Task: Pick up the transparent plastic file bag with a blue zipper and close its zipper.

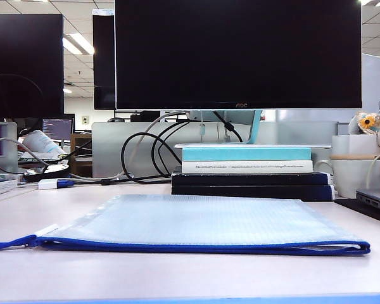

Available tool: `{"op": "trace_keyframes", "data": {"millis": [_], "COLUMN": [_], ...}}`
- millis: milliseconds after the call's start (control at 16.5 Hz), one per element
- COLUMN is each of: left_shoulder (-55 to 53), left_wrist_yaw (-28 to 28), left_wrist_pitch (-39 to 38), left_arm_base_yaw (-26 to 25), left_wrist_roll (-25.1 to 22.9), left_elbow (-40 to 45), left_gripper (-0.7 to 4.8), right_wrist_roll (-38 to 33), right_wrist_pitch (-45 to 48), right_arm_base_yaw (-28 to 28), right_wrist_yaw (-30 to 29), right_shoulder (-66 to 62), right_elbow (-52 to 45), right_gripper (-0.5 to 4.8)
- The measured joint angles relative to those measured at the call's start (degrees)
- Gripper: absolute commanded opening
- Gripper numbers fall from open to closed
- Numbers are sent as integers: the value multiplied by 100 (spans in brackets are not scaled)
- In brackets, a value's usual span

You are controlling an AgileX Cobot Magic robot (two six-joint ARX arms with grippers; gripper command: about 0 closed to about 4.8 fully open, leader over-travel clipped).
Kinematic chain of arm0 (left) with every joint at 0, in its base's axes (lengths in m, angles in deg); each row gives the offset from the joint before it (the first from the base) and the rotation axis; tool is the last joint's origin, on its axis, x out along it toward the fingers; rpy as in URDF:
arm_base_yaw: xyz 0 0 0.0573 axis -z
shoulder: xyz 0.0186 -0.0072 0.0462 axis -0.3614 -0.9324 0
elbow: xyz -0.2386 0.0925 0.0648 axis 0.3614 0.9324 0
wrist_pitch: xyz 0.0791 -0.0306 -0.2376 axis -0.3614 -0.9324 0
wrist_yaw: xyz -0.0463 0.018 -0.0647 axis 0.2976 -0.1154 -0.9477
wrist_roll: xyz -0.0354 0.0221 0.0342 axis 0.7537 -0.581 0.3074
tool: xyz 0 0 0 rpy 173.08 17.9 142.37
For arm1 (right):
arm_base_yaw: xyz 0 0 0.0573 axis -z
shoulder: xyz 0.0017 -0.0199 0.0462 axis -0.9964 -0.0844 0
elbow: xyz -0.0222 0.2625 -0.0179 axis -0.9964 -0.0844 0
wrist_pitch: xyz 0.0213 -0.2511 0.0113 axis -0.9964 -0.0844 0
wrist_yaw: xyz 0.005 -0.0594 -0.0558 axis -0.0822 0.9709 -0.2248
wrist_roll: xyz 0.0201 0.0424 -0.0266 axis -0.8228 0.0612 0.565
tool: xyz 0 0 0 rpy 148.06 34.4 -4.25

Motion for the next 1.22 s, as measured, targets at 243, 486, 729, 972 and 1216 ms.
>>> {"op": "trace_keyframes", "data": {"millis": [243,486,729,972,1216], "left_shoulder": [-1611,-2680,-2885,-2885,-2885], "left_wrist_yaw": [-157,-173,-557,-584,-542], "left_wrist_pitch": [-1593,-2726,-2833,-2763,-2765], "left_arm_base_yaw": [2,2,26,44,42], "left_wrist_roll": [-2041,-2321,-2667,-2702,-2702], "left_elbow": [-1539,-2155,-2400,-2400,-2400], "left_gripper": [-5,-5,-5,-5,-5], "right_wrist_roll": [822,1471,2393,2564,3613], "right_wrist_pitch": [-122,-734,-2011,-2173,-1958], "right_arm_base_yaw": [-345,-769,-1878,-2839,-3917], "right_wrist_yaw": [-1200,-2968,-3265,-3147,-3097], "right_shoulder": [-2116,-3460,-4824,-5936,-7289], "right_elbow": [1532,2688,3716,4474,5178], "right_gripper": [-9,-9,-9,-8,0]}}
